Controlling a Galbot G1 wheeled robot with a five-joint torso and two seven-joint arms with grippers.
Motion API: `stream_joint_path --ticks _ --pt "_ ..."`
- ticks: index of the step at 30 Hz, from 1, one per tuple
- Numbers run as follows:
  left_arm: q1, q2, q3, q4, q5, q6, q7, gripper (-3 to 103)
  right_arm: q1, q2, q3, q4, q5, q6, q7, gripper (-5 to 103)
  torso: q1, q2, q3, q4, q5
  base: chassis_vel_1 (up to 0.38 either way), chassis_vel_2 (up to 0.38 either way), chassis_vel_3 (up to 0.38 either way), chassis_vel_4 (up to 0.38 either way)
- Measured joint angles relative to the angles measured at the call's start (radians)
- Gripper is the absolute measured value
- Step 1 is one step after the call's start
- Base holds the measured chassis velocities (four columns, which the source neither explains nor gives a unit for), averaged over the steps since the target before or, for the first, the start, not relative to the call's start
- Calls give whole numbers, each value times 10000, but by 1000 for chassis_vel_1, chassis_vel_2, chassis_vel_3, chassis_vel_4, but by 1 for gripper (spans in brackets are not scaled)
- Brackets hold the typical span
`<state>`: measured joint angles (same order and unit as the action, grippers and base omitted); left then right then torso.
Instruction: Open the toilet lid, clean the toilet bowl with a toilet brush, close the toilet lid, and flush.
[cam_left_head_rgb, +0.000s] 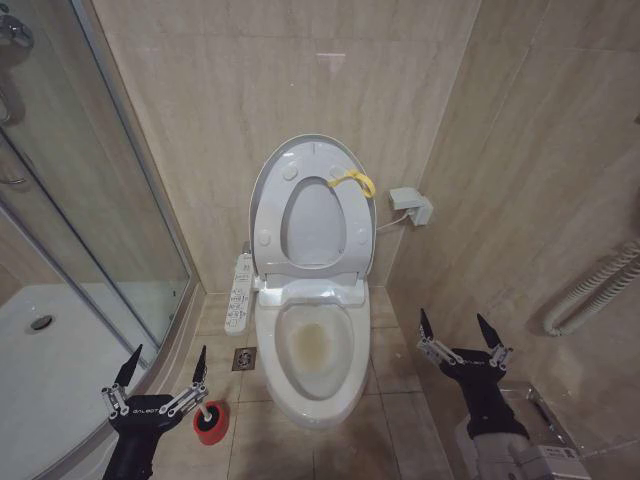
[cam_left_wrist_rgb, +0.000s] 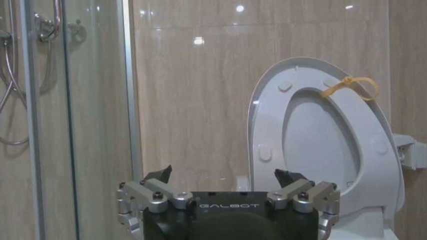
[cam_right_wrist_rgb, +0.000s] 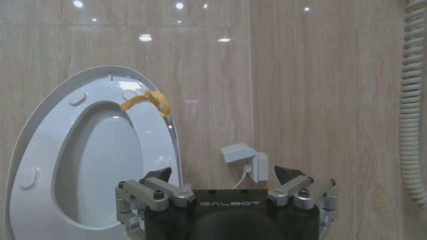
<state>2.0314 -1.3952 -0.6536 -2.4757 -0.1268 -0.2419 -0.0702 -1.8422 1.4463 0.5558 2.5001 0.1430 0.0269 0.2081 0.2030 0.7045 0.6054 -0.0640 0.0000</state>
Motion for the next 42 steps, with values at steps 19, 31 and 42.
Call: stream_joint_path --ticks 19,31,42 --pt "-1 0 -1 8 -6 0 -1 100 0 0 0 0 0 0 0 100 0 0 0 0 0 0 0 0 0" --pt "-2 1 -1 8 -6 1 -1 100 504 -126 95 -150 273 -898 -180 100 0 0 0 0 0 0 0 0 0" --pt "-2 1 -1 8 -6 1 -1 100 2126 -551 433 -694 1289 -3828 -819 100 0 0 0 1 0 0 0 0 0"
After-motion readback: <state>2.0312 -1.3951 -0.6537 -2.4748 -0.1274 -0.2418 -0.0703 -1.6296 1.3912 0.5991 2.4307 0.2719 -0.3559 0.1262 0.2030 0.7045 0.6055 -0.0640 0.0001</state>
